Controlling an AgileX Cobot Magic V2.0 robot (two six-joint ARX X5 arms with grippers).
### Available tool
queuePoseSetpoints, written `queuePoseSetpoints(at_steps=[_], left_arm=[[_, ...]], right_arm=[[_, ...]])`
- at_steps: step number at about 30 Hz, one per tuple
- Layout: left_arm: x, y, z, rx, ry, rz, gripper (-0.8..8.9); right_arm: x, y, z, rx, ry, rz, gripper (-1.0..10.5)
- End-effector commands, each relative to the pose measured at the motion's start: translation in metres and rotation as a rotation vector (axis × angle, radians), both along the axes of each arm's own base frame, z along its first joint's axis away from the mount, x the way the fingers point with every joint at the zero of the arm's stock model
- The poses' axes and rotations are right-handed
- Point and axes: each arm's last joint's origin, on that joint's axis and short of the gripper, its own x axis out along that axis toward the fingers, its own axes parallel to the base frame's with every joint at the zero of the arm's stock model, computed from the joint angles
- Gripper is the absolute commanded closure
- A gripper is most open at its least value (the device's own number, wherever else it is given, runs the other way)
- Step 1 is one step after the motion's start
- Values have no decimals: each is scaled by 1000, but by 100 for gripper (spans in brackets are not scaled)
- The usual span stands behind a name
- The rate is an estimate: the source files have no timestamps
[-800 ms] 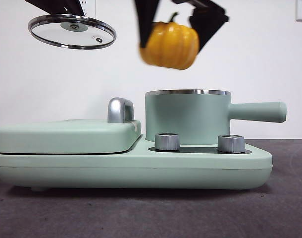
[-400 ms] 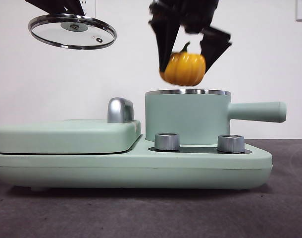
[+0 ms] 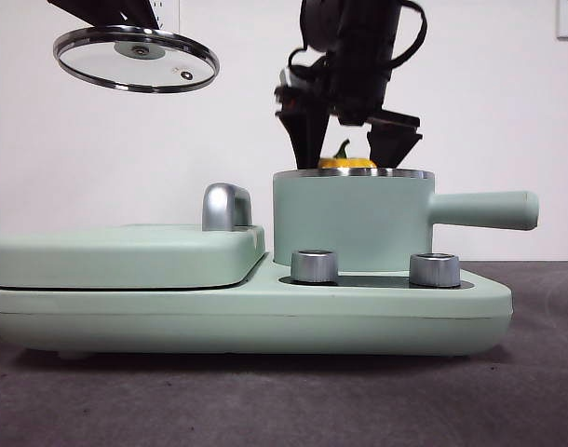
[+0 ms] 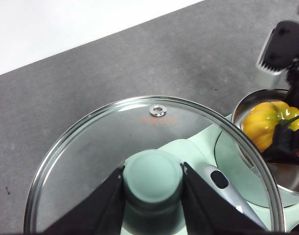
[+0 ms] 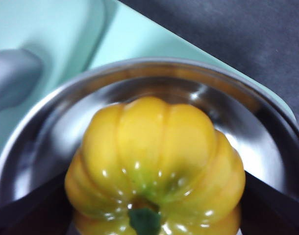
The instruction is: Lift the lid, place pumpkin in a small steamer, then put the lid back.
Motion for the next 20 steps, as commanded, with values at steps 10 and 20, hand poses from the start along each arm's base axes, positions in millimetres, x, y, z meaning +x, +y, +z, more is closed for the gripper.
queuePoseSetpoints(at_steps=[10,20], left_arm=[[-2,0,13,-26,-56,0,760],[-2,0,13,-26,-57,0,760]], right_arm=[[2,5,-27,-71,115,10,630],[2,5,-38,-90,148,11,630]])
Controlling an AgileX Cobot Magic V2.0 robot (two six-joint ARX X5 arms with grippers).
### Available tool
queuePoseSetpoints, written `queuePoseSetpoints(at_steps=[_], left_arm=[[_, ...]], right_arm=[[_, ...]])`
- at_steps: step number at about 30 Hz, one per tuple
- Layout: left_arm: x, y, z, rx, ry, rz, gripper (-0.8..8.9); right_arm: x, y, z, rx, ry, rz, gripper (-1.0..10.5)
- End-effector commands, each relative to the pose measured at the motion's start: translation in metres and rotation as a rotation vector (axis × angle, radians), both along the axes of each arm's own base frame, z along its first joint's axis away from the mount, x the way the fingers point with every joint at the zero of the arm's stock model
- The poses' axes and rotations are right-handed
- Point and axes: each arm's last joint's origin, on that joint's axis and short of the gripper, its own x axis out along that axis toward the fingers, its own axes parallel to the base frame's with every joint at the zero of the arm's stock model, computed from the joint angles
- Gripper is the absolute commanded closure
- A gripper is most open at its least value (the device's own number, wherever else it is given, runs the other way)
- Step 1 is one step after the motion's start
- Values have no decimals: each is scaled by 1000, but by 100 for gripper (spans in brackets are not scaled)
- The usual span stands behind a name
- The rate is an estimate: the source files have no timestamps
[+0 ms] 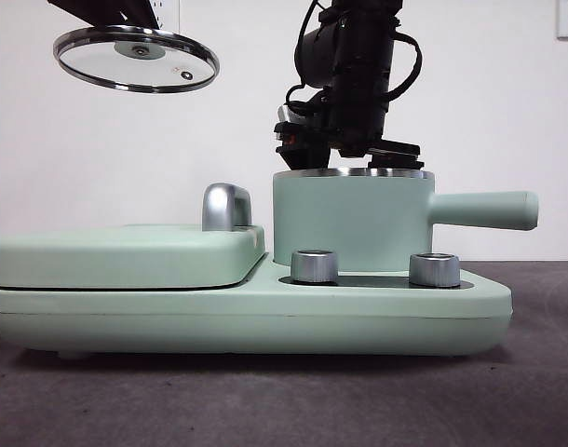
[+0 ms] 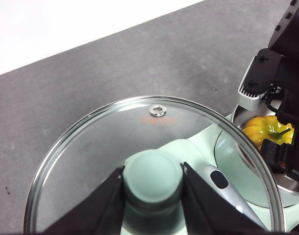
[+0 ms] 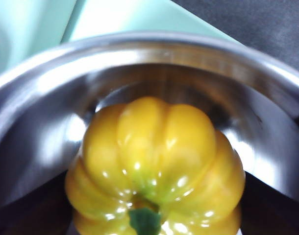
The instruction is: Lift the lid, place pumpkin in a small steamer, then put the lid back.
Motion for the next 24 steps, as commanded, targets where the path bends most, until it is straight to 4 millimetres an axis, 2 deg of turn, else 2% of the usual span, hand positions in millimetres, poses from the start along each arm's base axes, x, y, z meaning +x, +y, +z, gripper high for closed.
queuePoseSetpoints(at_steps=[1,15,18,22,24], left_arm=[[-2,0,13,-26,-57,0,760],[-2,0,15,-34,-70,2,760],[-2,0,15,-34,-72,2,760],[-2,0,15,-35,-74,2,760],[-1,0,15,-36,-75,2,760]], right_arm=[[-3,2,-10,-48,76,11,630],[-1,4,-17,-53,94,13,627],[-2,5,-17,-54,93,16,511],[-2,5,-14,-50,86,16,486],[-4,4,-6,-39,67,9,481]])
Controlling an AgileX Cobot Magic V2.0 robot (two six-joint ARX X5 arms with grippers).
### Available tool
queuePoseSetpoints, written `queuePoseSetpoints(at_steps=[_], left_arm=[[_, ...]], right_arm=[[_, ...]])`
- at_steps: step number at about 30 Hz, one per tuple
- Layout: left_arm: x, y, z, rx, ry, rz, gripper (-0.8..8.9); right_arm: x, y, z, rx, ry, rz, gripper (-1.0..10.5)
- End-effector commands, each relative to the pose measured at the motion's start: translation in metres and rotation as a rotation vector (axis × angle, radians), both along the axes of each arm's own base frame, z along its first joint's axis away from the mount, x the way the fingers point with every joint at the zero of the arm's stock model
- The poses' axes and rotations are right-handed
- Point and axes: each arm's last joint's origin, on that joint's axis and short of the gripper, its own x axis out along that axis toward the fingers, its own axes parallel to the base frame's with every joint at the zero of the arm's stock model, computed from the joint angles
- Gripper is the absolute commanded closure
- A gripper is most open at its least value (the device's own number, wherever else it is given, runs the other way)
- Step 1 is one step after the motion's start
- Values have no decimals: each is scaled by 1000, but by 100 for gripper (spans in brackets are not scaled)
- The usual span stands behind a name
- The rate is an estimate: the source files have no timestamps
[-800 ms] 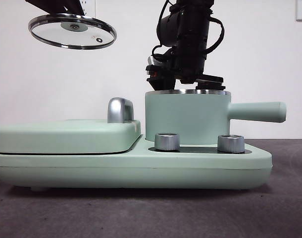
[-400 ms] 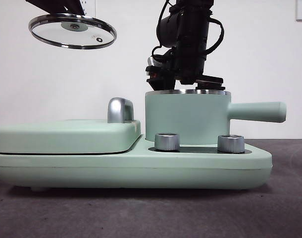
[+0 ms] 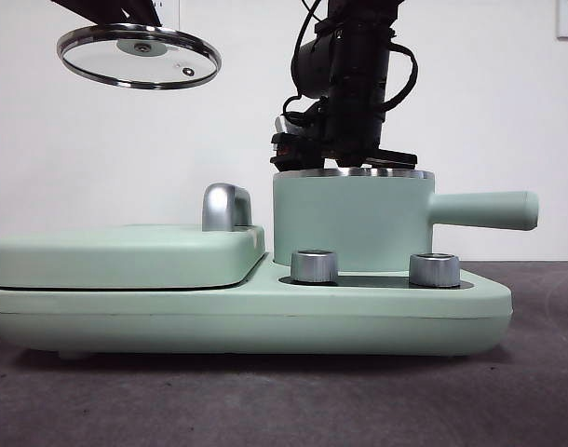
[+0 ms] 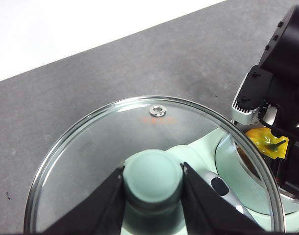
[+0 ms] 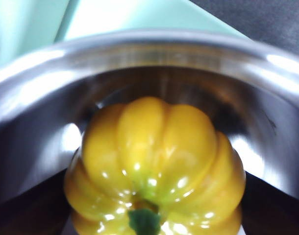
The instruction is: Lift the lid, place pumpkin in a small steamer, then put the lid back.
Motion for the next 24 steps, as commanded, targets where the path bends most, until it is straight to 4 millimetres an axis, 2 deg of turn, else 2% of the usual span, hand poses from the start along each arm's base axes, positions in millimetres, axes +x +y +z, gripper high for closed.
queuePoseSetpoints(at_steps=[1,5,8,10,12,15,18,21,24], left_arm=[[-3,0,13,-22,-57,-3,760],[-3,0,13,-24,-56,-2,760],[-3,0,13,-23,-56,-2,760],[-3,0,13,-23,-56,-2,760],[-3,0,13,-23,-54,-2,760],[-3,0,13,-25,-51,-2,761],[-4,-2,13,-42,-43,-8,761],[-6,-9,13,-42,-44,-34,763],[-9,-18,13,-44,-46,-62,763]], right_arm=[[-7,0,10,-20,33,5,480],[-13,-4,29,-17,-20,-2,377],[-20,-8,46,7,-54,-9,377],[-28,-11,64,30,-92,-7,377],[-44,-18,91,65,-153,-3,377],[-74,-36,137,125,-256,-4,378],[-114,-59,168,159,-333,20,378],[-161,-87,178,169,-358,19,379],[-191,-104,177,194,-398,18,379]])
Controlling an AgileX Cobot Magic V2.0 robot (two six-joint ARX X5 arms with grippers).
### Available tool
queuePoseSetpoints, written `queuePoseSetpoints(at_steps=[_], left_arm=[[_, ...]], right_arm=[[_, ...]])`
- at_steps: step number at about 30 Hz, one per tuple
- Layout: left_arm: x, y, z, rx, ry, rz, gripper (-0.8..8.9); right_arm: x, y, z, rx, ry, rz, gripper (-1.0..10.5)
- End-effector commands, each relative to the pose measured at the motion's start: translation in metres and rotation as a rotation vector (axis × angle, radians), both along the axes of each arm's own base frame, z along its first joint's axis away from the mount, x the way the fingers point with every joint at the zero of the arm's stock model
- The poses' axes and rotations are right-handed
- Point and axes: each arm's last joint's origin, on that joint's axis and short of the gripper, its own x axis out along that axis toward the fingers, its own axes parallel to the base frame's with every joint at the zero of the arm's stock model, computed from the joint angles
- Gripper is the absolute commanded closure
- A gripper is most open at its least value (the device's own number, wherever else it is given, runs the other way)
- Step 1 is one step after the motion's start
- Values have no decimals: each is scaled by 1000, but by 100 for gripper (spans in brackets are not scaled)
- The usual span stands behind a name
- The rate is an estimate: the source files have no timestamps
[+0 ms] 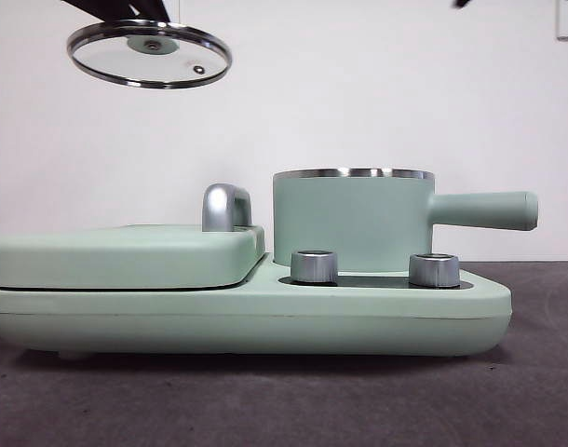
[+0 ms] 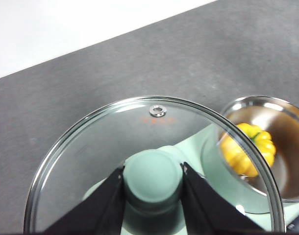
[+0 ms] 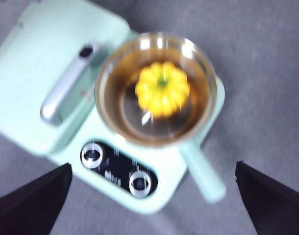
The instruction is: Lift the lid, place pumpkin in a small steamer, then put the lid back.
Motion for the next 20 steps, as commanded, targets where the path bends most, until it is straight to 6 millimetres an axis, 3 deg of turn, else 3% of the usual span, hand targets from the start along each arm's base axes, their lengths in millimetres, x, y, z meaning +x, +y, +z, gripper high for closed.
queuePoseSetpoints(at_steps=[1,6,13,20], left_arm=[[-6,-8,13,-32,-54,-34,763],[-13,-26,14,-38,-64,-97,763],[-24,-56,16,-59,-102,-201,764],[-26,-90,7,-72,-115,-294,763]], right_arm=[[-34,-18,-2,9,-27,18,379],[-81,-43,-18,117,-194,22,379],[-142,-75,-59,292,-287,38,379],[-181,-98,-80,457,-337,13,379]])
